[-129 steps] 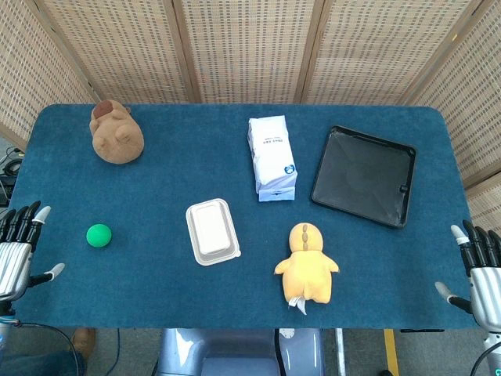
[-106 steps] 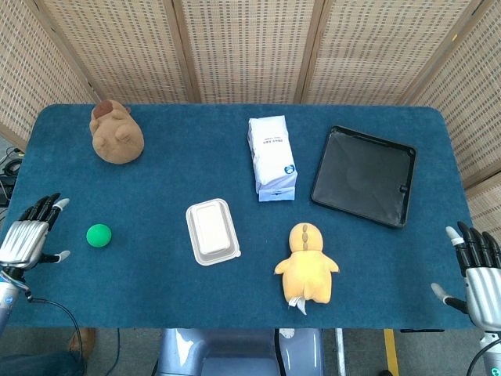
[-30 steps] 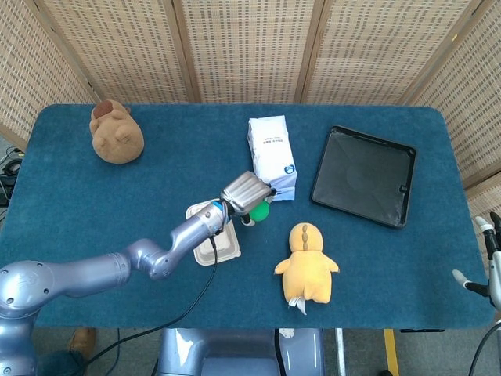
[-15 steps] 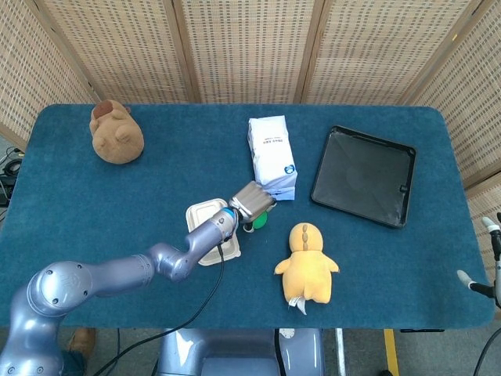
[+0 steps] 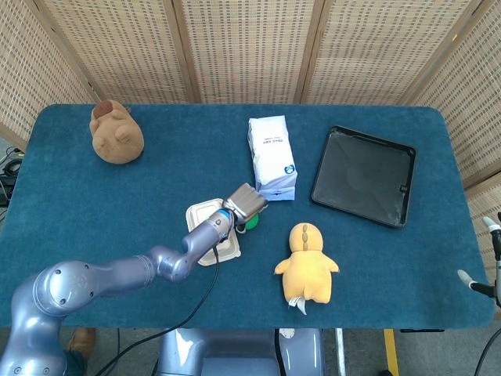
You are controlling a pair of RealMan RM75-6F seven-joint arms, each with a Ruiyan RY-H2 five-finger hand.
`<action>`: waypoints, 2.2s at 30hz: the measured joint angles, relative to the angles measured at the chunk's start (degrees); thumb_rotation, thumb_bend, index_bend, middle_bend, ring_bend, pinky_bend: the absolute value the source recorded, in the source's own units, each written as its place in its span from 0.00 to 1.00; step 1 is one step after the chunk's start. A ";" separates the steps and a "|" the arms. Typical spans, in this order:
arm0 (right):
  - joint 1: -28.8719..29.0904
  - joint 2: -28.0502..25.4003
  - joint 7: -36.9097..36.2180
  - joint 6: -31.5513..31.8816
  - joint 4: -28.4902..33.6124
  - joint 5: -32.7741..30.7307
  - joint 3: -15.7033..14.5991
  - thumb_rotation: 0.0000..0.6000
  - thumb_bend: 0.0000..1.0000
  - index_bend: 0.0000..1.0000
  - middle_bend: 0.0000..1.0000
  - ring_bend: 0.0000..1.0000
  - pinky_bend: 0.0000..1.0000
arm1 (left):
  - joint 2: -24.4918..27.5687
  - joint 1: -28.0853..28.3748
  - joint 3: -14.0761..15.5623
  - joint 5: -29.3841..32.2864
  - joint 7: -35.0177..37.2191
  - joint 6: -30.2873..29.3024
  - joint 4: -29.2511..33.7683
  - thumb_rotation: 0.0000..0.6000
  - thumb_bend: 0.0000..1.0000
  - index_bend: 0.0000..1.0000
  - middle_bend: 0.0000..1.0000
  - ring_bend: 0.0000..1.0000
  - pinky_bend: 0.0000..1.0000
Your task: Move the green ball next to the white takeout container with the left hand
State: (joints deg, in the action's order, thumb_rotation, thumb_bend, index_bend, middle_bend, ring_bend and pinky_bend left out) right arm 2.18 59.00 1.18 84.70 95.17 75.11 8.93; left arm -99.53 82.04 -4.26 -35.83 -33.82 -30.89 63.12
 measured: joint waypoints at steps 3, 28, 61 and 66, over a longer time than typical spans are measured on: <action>0.05 0.02 0.04 -0.10 -0.02 0.02 -0.03 1.00 0.00 0.10 0.00 0.00 0.00 | -0.17 0.06 0.29 0.37 0.13 -0.08 0.06 1.00 0.19 0.44 0.44 0.40 0.29; -0.13 -0.28 -0.28 0.34 0.40 0.43 -0.16 1.00 0.00 0.11 0.00 0.00 0.00 | 2.39 0.96 1.87 3.65 0.60 -1.55 3.90 1.00 0.14 0.29 0.30 0.30 0.25; -0.59 -0.55 -0.40 1.90 2.02 5.47 -2.07 1.00 0.00 0.11 0.00 0.00 0.00 | 34.87 -41.69 7.01 -23.87 22.12 -49.31 37.24 1.00 0.00 0.00 0.00 0.00 0.00; -0.65 -0.60 -0.57 2.08 2.12 6.21 -2.45 1.00 0.00 0.11 0.00 0.00 0.00 | 36.59 -50.58 10.83 -29.53 27.69 -53.99 37.45 1.00 0.00 0.00 0.00 0.00 0.00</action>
State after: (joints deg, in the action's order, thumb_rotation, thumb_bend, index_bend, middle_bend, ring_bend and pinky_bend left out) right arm 1.52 58.40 0.61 86.78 97.29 81.31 6.48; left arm -62.94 31.47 6.57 -65.36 -6.13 -84.88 100.57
